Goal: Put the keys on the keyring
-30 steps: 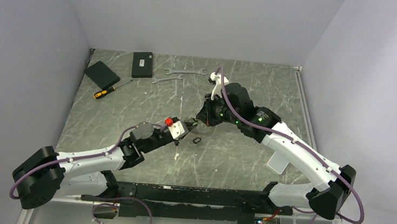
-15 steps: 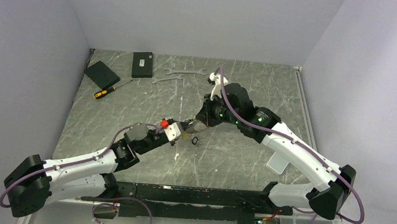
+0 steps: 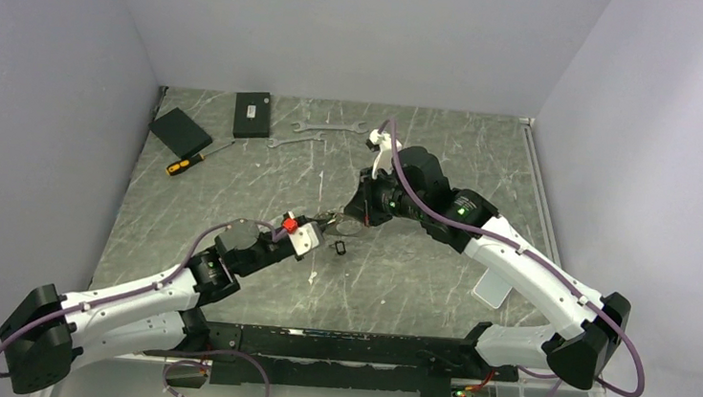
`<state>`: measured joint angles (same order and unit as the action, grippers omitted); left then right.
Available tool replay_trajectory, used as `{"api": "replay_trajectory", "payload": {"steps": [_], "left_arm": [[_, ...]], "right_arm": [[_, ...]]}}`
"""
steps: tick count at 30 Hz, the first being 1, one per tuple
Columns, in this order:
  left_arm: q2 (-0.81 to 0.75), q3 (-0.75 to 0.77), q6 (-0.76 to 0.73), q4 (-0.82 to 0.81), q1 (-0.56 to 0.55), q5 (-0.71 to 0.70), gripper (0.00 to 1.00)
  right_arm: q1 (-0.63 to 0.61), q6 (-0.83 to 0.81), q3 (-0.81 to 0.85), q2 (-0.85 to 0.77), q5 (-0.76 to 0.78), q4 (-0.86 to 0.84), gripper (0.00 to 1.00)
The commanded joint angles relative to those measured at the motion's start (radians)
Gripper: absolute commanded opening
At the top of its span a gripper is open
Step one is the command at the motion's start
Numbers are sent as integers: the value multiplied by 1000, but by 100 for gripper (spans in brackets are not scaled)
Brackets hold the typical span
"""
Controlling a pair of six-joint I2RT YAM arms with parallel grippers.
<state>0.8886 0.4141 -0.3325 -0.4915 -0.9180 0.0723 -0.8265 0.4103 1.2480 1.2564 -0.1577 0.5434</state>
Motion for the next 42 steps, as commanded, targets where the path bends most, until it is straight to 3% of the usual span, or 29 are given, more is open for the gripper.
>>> {"api": "replay_trajectory", "payload": {"steps": [1, 24, 42], "left_arm": [[-44, 56, -63, 72, 1, -20, 0], [-29, 134, -164, 175, 2, -66, 0], [33, 224, -225, 196, 0, -18, 0]], "right_arm": [[23, -13, 46, -28, -48, -30, 0], [41, -82, 59, 20, -179, 33, 0], [39, -66, 32, 59, -239, -11, 0]]}}
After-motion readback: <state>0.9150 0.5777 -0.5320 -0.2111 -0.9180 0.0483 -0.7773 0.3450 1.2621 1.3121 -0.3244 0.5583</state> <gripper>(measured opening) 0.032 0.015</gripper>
